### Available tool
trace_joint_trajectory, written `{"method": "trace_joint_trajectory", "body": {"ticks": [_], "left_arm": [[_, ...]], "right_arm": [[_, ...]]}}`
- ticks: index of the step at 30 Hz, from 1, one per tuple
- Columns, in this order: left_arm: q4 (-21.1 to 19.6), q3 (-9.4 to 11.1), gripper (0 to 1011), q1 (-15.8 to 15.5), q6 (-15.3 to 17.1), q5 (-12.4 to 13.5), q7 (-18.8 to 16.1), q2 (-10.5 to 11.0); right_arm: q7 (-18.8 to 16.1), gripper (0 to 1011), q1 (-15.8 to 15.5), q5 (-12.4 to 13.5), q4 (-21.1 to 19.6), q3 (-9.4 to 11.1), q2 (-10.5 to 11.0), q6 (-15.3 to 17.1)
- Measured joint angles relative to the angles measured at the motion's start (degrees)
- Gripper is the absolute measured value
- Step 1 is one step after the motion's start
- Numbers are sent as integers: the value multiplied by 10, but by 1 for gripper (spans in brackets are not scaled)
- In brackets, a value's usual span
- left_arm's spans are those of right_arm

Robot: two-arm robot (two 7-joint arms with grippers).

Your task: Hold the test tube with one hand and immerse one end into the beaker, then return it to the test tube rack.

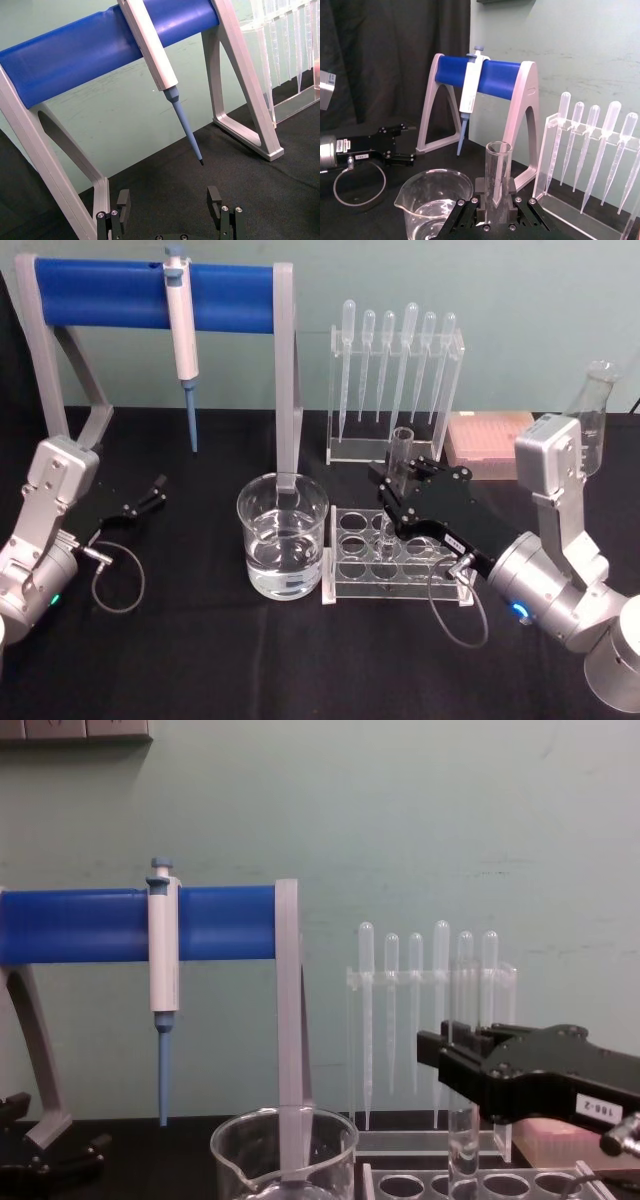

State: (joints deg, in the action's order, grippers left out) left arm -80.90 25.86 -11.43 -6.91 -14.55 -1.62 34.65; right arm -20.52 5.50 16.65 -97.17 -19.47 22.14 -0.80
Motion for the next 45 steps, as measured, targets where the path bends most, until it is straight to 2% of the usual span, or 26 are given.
{"method": "trace_joint_trajectory", "body": {"ticks": [23, 40, 45], "left_arm": [[0, 0, 1000, 0, 0, 0, 0, 0], [0, 0, 1000, 0, 0, 0, 0, 0], [0, 0, 1000, 0, 0, 0, 0, 0]], "right_arm": [[-7, 228, -10, -21, 29, -4, -10, -24], [-14, 231, -15, -21, 40, -4, -14, -30], [-14, 367, -17, -19, 37, -3, -14, -27]]}}
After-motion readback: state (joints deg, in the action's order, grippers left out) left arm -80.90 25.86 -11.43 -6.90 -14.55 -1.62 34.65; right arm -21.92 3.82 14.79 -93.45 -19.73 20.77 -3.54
